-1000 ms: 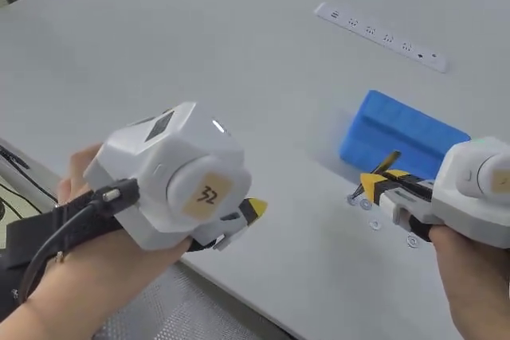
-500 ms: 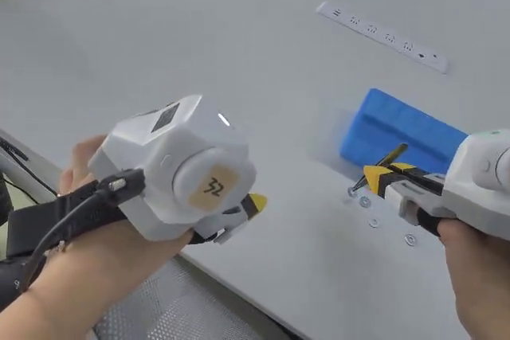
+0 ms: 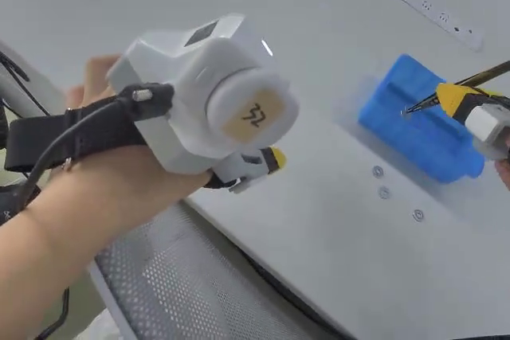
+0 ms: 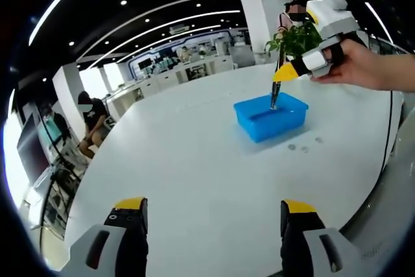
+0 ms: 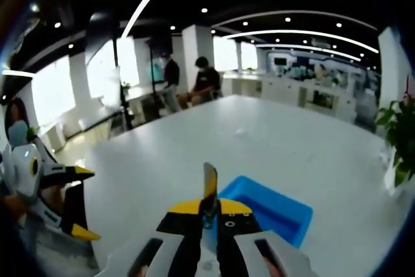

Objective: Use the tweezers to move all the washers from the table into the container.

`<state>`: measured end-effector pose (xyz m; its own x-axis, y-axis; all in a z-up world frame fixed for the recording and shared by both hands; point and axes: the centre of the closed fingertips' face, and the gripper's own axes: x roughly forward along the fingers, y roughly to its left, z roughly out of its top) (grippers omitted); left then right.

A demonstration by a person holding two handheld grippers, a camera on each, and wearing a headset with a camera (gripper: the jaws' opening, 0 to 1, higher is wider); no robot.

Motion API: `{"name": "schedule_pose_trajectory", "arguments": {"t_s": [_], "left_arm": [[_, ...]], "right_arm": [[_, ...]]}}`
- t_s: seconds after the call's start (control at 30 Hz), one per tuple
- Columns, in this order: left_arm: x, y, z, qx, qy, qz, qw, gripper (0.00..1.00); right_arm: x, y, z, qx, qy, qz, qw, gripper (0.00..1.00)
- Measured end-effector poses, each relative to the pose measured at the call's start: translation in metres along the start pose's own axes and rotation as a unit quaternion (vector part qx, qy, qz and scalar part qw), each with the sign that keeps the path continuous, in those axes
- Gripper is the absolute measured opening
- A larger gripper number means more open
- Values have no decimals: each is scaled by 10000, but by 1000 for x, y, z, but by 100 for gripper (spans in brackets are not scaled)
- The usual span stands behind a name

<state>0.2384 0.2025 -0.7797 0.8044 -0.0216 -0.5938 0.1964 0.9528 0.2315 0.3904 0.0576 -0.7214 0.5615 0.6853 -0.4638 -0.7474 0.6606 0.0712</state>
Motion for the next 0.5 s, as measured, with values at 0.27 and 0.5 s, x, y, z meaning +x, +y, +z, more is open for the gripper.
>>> {"name": "schedule_pose_trajectory", "arguments": {"t_s": [0.27,0.5], "left_arm": [[1,-3,0,60,7,-73,10000,84],[0,-2,2,30,-51,-61,10000,84]], "right_arm": [[10,-25,-4,127,-70,-396,9991,4],[41,-34,-35,55,302,-465,9984,4]]}}
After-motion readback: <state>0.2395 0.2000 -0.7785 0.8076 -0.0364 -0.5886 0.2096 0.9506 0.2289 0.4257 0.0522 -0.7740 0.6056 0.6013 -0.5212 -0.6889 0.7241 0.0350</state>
